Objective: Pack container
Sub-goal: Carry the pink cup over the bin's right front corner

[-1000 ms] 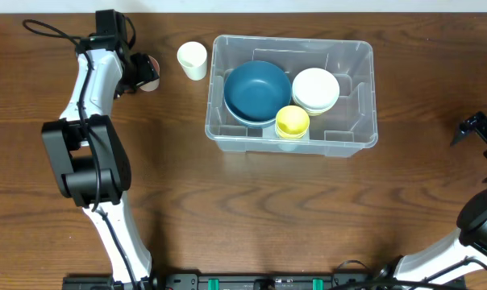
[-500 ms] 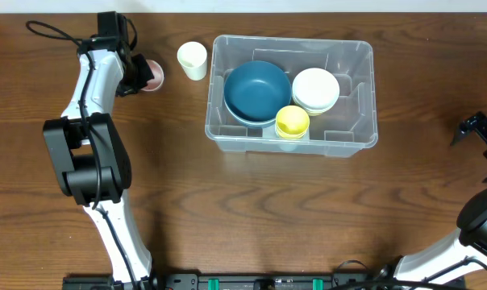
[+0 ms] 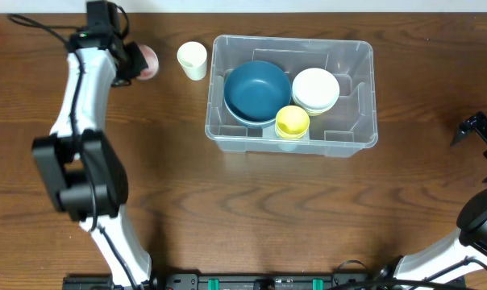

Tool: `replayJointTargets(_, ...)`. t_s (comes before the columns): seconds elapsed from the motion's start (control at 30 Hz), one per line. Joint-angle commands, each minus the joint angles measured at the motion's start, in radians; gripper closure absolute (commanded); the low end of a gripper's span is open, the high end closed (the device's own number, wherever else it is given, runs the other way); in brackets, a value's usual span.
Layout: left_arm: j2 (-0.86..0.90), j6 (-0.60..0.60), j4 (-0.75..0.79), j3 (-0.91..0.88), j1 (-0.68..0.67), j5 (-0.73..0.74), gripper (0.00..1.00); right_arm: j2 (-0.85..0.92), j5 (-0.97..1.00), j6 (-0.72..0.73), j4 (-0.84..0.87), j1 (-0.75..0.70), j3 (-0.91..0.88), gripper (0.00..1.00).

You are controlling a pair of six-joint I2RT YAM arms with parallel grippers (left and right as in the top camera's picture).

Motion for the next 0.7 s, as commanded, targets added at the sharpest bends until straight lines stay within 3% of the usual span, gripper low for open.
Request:
replayJointTargets(0.0,-0.169,0.016,-0.007,0.014,-0.005,0.003,0.94,-0.025,0.002,0.015,-0.001,-0.01,0.0,0.01)
replayJointTargets(0.2,-0.395,0.016,-0.011,0.014,-0.09,0.052,0.94,-0.025,0.002,0.015,-0.001,-0.01,0.0,0.01)
replayJointTargets(0.37,-0.536,0.016,-0.002,0.014,-0.267,0.052,0.94,-0.025,0.002,0.015,-0.001,-0.01,0.0,0.01)
replayJointTargets(0.67,-0.527,0.016,0.035,0.014,-0.663,0.005,0.94,-0.025,0.002,0.015,-0.001,-0.01,0.0,0.01)
